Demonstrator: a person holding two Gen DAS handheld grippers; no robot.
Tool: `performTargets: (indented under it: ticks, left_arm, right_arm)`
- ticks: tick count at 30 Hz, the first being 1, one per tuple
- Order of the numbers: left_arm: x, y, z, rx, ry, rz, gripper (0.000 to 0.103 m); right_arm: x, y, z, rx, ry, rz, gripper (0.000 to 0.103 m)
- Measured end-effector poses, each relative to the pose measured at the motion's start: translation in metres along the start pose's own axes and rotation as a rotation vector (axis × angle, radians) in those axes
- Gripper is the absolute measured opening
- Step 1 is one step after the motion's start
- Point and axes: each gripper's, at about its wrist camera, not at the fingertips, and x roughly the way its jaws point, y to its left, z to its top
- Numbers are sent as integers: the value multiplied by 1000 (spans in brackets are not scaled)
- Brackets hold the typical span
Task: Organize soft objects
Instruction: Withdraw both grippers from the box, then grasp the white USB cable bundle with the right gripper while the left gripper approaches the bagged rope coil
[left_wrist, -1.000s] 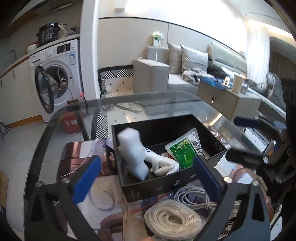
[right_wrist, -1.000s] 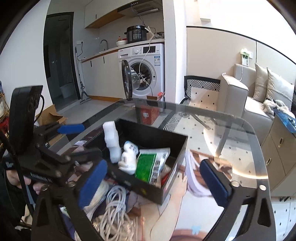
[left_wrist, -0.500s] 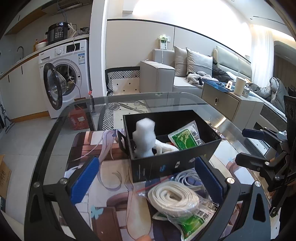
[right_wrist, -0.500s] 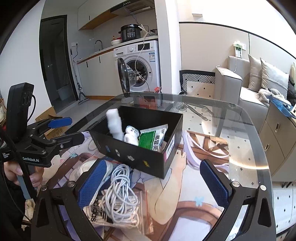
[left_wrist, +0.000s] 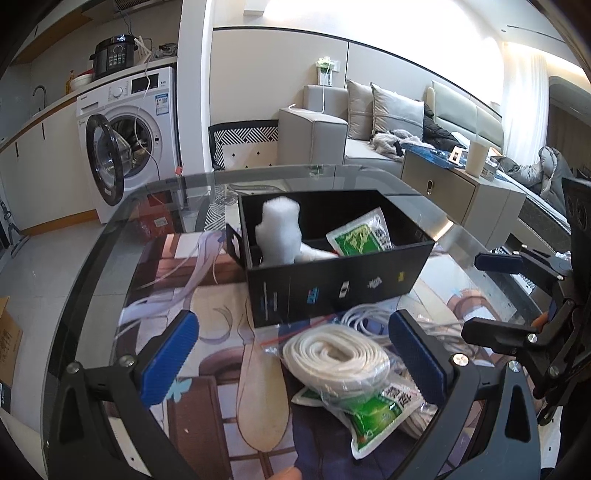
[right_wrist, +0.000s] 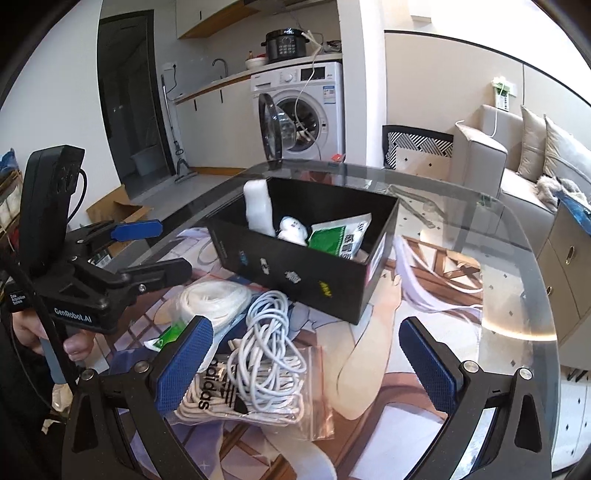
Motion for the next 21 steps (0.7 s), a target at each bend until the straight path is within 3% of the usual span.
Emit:
performTargets:
  ticks: [9,21]
  left_arm:
    - [5,3,-14,-23,40,-20,103]
    - [9,4,-20,-29,59,-33,103]
  right_arm:
    - [22,8,-8,-20,77,16,103]
    - [40,4,-9,-4,110,-18,103]
